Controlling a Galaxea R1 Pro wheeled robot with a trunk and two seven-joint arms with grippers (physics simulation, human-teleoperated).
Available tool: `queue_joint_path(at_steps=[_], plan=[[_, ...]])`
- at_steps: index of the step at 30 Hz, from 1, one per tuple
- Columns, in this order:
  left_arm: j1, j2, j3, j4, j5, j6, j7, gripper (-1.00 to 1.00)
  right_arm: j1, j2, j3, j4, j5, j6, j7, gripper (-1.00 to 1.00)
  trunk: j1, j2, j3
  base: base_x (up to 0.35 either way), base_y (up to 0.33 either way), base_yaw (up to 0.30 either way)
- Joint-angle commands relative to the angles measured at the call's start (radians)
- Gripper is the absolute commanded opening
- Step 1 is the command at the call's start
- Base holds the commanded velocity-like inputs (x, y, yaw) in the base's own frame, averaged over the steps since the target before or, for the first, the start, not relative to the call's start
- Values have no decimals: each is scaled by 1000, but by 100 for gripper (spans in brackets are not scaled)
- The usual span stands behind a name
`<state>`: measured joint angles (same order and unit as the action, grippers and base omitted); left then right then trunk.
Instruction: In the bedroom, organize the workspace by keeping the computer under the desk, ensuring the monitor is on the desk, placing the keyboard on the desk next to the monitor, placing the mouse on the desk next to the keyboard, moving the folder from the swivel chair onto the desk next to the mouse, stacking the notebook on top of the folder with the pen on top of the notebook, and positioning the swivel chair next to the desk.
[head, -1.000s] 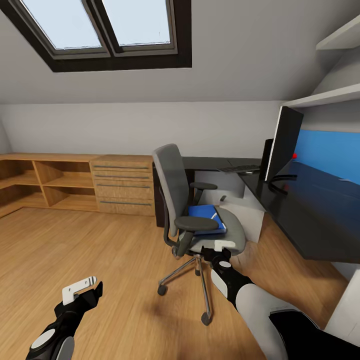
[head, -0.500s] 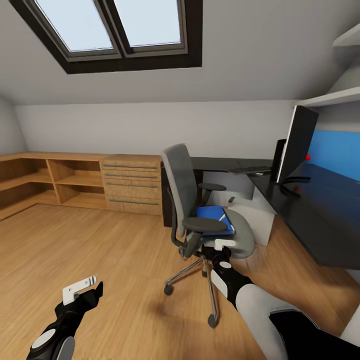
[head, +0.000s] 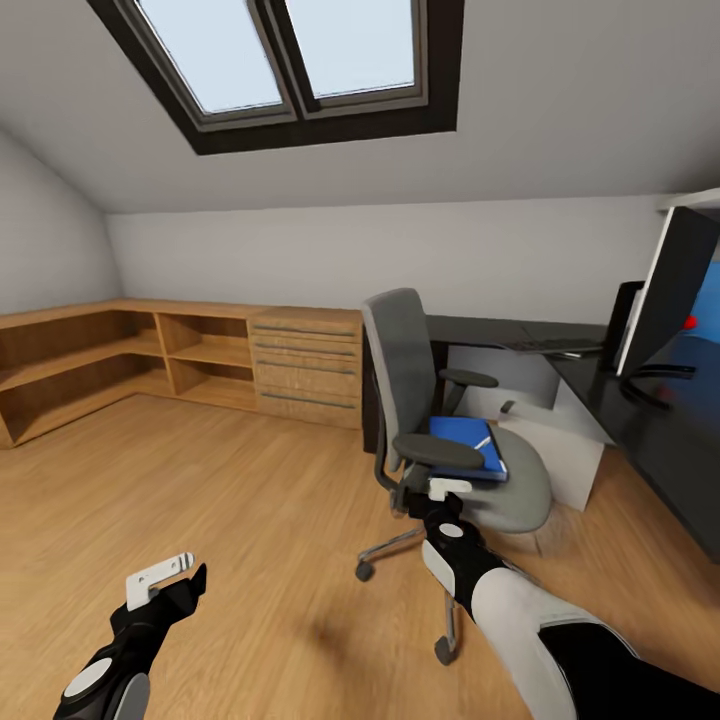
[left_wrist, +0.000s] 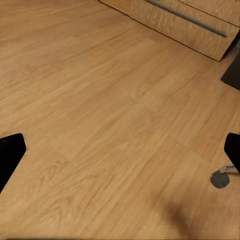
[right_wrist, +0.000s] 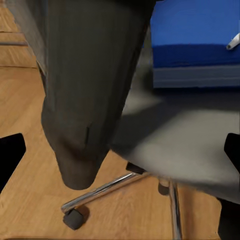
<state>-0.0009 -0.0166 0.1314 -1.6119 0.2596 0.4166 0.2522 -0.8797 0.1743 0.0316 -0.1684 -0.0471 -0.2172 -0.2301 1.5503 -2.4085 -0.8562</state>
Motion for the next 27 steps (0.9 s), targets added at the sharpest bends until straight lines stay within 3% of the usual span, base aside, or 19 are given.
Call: queue_joint_path(at_steps=[1,15,27], plan=[[0,0,0,-2,10,4,6,100,-1,0,4,1,-5,-4,-3,100,0,0,-1,0,0,277],[0,0,0,0,10,4,5,100,-1,0,4,1,-5,-4,-4,100,0,0,-1,6,0,277],[0,-1,-1,1,10,4,4,100,-1,0,4,1,-5,-4,-3,100,0,0,-1,138,0,276]])
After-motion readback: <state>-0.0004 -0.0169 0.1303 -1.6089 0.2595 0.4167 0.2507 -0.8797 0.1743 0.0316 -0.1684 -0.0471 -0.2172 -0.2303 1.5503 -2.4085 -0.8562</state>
